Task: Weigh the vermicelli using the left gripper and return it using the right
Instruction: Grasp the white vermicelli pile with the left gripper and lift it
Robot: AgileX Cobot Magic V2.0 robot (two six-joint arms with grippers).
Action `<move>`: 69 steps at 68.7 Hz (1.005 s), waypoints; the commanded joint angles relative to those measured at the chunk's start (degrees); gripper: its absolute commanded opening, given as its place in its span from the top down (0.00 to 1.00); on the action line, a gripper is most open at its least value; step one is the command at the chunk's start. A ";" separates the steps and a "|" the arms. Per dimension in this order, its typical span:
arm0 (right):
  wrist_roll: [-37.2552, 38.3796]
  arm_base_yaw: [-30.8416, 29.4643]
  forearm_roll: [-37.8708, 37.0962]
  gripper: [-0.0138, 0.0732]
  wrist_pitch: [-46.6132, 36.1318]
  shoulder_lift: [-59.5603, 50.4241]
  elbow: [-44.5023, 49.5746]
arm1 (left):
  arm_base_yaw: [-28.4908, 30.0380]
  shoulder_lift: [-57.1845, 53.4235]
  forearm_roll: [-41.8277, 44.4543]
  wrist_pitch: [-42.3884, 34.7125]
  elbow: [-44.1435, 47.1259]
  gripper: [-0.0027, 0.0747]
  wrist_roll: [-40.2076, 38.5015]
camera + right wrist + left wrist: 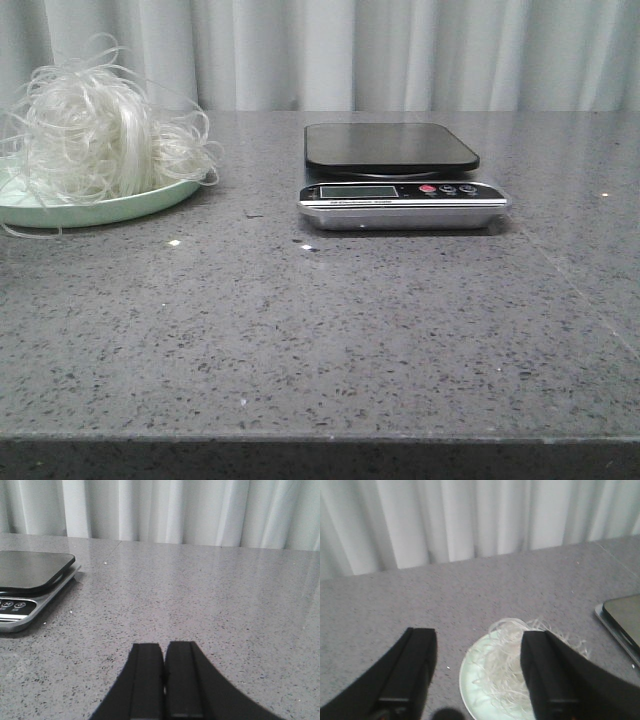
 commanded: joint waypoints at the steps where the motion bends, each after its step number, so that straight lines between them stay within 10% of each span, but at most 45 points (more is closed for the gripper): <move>1: 0.08 -0.26 0.03 0.67 -4.87 -0.62 -0.50 | -2.68 3.38 -0.81 -3.43 -2.16 0.24 0.27; 69: 0.08 -0.26 0.03 0.67 -4.87 -0.62 -0.50 | -7.74 36.74 -4.11 -6.77 -5.69 0.20 0.27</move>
